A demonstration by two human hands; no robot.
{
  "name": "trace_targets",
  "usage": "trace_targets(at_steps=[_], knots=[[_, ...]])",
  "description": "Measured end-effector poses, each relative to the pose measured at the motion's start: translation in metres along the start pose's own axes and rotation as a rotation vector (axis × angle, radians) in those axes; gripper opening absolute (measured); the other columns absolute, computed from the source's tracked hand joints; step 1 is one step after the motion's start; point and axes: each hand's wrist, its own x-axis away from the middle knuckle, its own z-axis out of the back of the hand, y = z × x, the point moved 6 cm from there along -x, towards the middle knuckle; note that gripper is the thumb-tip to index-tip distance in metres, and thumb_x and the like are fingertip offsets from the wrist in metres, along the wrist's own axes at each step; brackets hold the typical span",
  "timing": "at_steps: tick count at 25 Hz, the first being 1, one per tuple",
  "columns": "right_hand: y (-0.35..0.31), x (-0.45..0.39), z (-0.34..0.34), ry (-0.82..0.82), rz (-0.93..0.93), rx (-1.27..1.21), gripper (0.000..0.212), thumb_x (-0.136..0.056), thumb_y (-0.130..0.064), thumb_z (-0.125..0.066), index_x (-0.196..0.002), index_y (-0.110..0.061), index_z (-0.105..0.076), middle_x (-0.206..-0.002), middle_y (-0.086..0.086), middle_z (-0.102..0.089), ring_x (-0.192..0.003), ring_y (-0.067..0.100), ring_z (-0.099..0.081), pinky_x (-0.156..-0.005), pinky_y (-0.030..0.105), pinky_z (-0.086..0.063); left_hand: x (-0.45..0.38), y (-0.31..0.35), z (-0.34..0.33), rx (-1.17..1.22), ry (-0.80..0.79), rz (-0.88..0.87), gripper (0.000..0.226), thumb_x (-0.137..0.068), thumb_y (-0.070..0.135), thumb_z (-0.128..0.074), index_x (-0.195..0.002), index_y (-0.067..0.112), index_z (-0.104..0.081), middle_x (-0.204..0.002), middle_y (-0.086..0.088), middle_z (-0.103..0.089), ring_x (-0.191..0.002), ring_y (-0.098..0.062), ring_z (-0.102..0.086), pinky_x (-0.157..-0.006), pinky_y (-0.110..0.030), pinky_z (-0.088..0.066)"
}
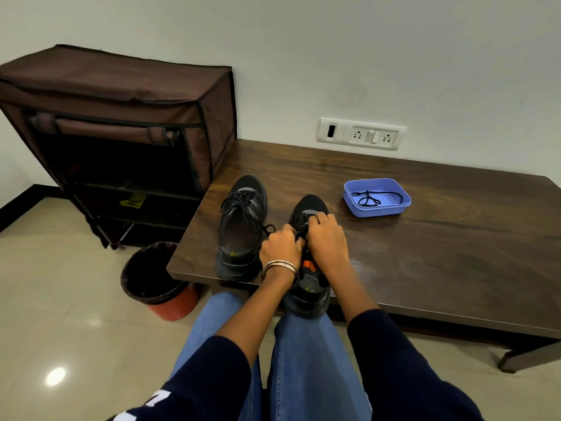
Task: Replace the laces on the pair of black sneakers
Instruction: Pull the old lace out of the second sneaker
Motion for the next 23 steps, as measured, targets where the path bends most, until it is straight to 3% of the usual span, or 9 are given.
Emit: trace_targets(at_steps=[5, 9, 10, 11, 13, 16, 19, 21, 23], knots=[[0.006, -0.014, 0.009, 0.026, -0.216, -0.253, 0.023, -0.085, -0.006, -0.055, -0.107, -0.005, -0.064, -0.105, 0.016, -0.064, -0.098, 0.035, -0.060, -0.074, 0.037, -0.046, 0.000, 0.001, 0.000, -0.044, -0.007, 0.009, 0.032, -0.095, 0.036, -0.049, -0.116, 0.013, -0.054, -0.113, -0.015, -0.064, -0.105, -0.039, -0.060, -0.078, -0.042, -0.049], [0.060, 0.011, -0.013, 0.173, -1.030, -1.192, 0.012, -0.086, 0.001, -0.053, -0.084, -0.002, -0.064, -0.090, 0.016, -0.069, -0.072, 0.028, -0.070, -0.068, 0.037, -0.058, 0.001, 0.002, 0.000, -0.046, -0.011, 0.016, 0.031, -0.095, 0.034, -0.048, -0.116, 0.011, -0.054, -0.114, -0.015, -0.063, -0.105, -0.039, -0.060, -0.077, -0.040, -0.049], [0.064, 0.018, -0.016, 0.167, -1.113, -1.327, 0.014, -0.087, 0.005, -0.050, -0.086, -0.001, -0.063, -0.091, 0.016, -0.069, -0.066, 0.024, -0.070, -0.065, 0.036, -0.059, 0.002, 0.004, 0.000, -0.057, -0.016, 0.010, 0.031, -0.095, 0.033, -0.048, -0.116, 0.011, -0.054, -0.115, -0.015, -0.063, -0.105, -0.039, -0.060, -0.077, -0.040, -0.049], [0.065, 0.017, -0.013, 0.126, -1.073, -1.313, 0.017, -0.087, 0.006, -0.049, -0.091, -0.003, -0.063, -0.094, 0.014, -0.068, -0.066, 0.022, -0.069, -0.067, 0.036, -0.059, 0.003, 0.005, 0.000, -0.066, -0.019, 0.006, 0.032, -0.096, 0.033, -0.048, -0.116, 0.010, -0.054, -0.115, -0.015, -0.063, -0.106, -0.039, -0.060, -0.077, -0.040, -0.049], [0.054, -0.003, 0.000, -0.019, -0.723, -1.057, 0.023, -0.085, 0.003, -0.054, -0.094, -0.013, -0.068, -0.099, 0.006, -0.066, -0.086, 0.022, -0.066, -0.083, 0.040, -0.057, 0.004, 0.006, 0.002, -0.083, -0.020, 0.004, 0.032, -0.097, 0.033, -0.048, -0.116, 0.009, -0.055, -0.117, -0.014, -0.062, -0.107, -0.038, -0.060, -0.078, -0.040, -0.048], [0.014, -0.016, 0.014, -0.282, -0.258, -0.397, 0.016, -0.083, -0.009, -0.063, -0.090, -0.023, -0.067, -0.110, 0.002, -0.055, -0.118, 0.029, -0.042, -0.101, 0.055, -0.036, 0.005, 0.007, 0.003, -0.114, -0.044, -0.015, 0.031, -0.098, 0.031, -0.048, -0.115, 0.007, -0.057, -0.118, -0.013, -0.061, -0.108, -0.037, -0.059, -0.078, -0.040, -0.048], [-0.002, -0.013, 0.025, -0.165, -0.144, 0.027, 0.016, -0.087, -0.007, -0.060, -0.081, -0.020, -0.052, -0.091, 0.001, -0.053, -0.113, 0.027, -0.046, -0.101, 0.058, -0.028, 0.007, 0.009, 0.003, -0.121, -0.051, -0.030, 0.031, -0.098, 0.030, -0.047, -0.115, 0.007, -0.058, -0.119, -0.013, -0.060, -0.108, -0.036, -0.059, -0.079, -0.040, -0.048], [0.001, -0.010, 0.024, -0.081, -0.126, 0.041, 0.017, -0.088, -0.007, -0.058, -0.084, -0.023, -0.057, -0.087, -0.001, -0.056, -0.111, 0.024, -0.048, -0.101, 0.055, -0.028, 0.006, 0.009, 0.003, -0.120, -0.052, -0.031, 0.031, -0.099, 0.030, -0.046, -0.115, 0.007, -0.059, -0.118, -0.013, -0.060, -0.109, -0.036, -0.059, -0.080, -0.040, -0.048], [0.003, -0.009, 0.026, -0.063, -0.088, 0.071, 0.017, -0.088, -0.010, -0.060, -0.098, -0.023, -0.064, -0.098, 0.000, -0.063, -0.116, 0.024, -0.044, -0.101, 0.055, -0.028, 0.006, 0.009, 0.002, -0.121, -0.048, -0.023, 0.031, -0.099, 0.030, -0.046, -0.114, 0.007, -0.059, -0.118, -0.012, -0.060, -0.108, -0.036, -0.059, -0.080, -0.041, -0.048]])
